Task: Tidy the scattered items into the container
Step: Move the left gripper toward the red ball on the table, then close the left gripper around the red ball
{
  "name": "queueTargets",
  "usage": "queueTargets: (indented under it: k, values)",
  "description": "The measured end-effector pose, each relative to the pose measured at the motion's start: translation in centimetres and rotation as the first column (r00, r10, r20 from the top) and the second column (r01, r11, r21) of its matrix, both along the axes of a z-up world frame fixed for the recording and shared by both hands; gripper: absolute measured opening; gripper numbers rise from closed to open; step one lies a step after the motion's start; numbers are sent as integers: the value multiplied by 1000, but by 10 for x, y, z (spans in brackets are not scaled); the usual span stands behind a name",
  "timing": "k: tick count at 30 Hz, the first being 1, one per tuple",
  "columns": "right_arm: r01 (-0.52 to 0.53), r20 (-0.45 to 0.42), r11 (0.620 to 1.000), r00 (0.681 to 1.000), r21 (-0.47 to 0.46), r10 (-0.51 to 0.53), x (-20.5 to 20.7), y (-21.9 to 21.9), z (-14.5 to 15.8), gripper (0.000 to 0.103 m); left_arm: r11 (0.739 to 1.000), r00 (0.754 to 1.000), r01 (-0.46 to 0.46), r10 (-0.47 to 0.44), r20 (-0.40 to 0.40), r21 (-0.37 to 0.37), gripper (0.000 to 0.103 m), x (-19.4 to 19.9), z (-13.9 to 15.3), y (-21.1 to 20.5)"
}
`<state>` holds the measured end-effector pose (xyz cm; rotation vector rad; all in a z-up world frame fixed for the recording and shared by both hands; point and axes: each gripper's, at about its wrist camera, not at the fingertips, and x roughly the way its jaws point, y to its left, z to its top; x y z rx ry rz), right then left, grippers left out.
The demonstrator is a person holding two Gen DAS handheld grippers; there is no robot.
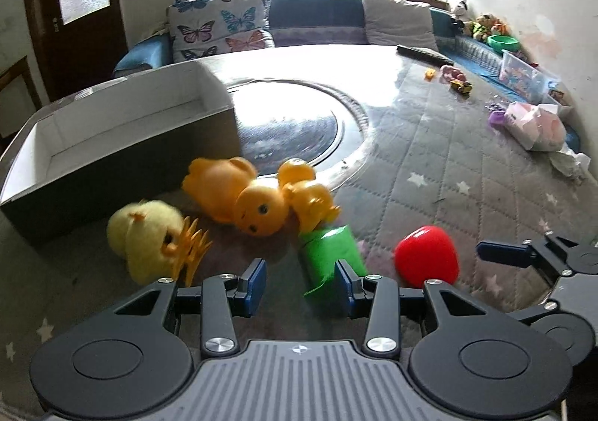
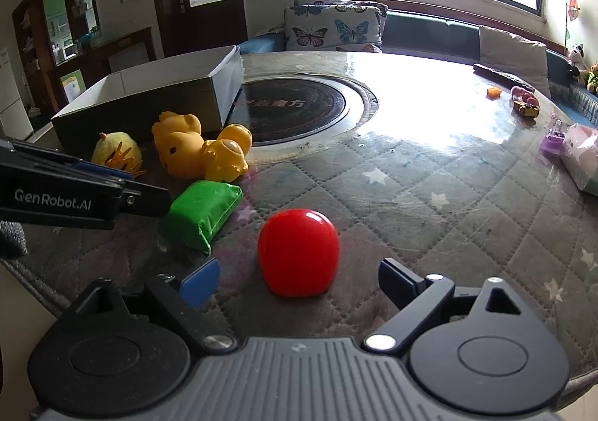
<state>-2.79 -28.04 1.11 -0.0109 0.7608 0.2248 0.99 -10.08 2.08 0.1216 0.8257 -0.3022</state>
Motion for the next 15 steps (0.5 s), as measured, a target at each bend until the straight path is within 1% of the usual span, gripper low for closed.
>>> queueTargets:
  k: [3, 4, 6, 8, 13, 15]
  values:
    - [-2, -2, 1000, 1000, 1, 2, 3, 0, -1, 89, 1000, 1000, 19, -19, -6, -13, 43, 5, 2, -5]
    - [-3, -2, 1000, 1000, 1, 3, 4, 0, -1, 88, 999, 1000, 30, -30, -5, -19, 43, 6, 3, -7]
    - [-7, -5, 1000, 1000, -4, 7, 6, 0, -3, 83, 998, 998, 56, -56, 0, -31, 43, 8, 6, -12]
    - [-10, -7, 1000, 1000, -4, 10, 6, 0, -4, 82, 996, 997, 83, -83, 1, -44, 43, 10, 6, -18]
    - [-24, 7, 999, 1000, -28, 24, 6, 2, -5, 75, 987, 989, 147, -148, -10, -70, 43, 13, 5, -33]
    - [-28, 13, 999, 1000, -35, 28, 6, 2, -5, 68, 981, 984, 175, -178, -19, -87, 43, 15, 4, -38]
